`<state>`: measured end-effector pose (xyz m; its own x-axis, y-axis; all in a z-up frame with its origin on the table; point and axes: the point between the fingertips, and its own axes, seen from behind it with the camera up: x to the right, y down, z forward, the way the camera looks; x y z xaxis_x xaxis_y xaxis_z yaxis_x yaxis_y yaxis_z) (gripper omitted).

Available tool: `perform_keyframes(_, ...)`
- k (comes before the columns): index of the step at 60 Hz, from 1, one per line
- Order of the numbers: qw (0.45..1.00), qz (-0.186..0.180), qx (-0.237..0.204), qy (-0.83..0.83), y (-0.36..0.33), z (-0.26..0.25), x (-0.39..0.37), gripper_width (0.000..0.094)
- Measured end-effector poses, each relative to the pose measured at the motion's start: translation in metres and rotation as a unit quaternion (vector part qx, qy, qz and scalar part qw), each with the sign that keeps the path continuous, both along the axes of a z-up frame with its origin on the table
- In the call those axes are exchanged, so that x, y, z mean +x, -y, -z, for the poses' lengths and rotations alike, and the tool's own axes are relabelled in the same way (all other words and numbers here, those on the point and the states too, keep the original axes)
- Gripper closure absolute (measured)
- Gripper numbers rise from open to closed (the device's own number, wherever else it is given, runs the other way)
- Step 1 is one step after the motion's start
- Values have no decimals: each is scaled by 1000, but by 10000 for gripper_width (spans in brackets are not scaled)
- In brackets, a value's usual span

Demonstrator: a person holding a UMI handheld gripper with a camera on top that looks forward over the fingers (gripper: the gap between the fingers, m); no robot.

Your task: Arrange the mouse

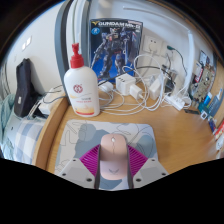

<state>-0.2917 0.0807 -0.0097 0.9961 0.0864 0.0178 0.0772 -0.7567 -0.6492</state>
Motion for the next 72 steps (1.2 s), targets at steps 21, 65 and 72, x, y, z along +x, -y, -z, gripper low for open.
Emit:
perform_keyframes(21,1000,-9,7,-24,35,-90,2,77)
perform_keyframes(65,990,-1,125,-60,104,-309,48,78)
perform_keyframes(72,991,5,115,-62,105,-302,48,80)
